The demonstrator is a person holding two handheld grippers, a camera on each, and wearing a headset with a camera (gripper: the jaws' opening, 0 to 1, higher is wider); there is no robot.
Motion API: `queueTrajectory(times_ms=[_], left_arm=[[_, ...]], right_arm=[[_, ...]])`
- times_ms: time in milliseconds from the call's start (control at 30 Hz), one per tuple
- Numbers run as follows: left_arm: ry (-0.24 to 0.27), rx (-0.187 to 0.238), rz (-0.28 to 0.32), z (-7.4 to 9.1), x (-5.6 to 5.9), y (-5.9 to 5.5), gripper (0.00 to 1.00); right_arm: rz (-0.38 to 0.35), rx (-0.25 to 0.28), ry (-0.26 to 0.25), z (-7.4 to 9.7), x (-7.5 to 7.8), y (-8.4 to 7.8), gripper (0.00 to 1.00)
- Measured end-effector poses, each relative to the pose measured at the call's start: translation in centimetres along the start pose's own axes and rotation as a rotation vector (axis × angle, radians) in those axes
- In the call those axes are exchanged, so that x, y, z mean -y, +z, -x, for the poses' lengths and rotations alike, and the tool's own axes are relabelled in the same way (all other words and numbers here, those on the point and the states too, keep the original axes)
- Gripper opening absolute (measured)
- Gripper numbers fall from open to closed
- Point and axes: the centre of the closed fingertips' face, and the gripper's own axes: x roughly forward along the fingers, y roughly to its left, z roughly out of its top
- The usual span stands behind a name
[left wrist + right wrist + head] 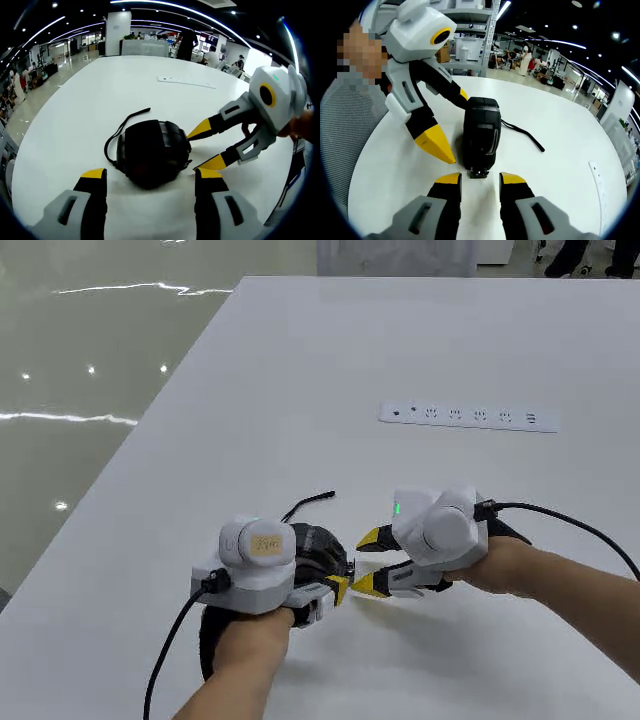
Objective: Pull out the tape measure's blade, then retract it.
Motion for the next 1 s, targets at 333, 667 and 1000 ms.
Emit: queueTrajectory(times_ms=[333, 667, 1000], left_arm=[[-0.107, -0.023, -0.113, 0.7, 0.4, -0.5, 0.75], [-0.211, 0.006, -0.219, 1.9, 1.3, 0.3, 0.8], [-0.279, 0.046, -0.285, 3.2, 1.9, 1.1, 0.84]], right_arm=[[-0.074, 0.026, -0.053, 1.6, 0.0, 0.5, 0.35], [-0.149, 0.057, -0.127, 4.3, -0.6, 0.6, 0.43], [-0.226, 0.063, -0.21, 7.0, -1.0, -1.0, 0.49]])
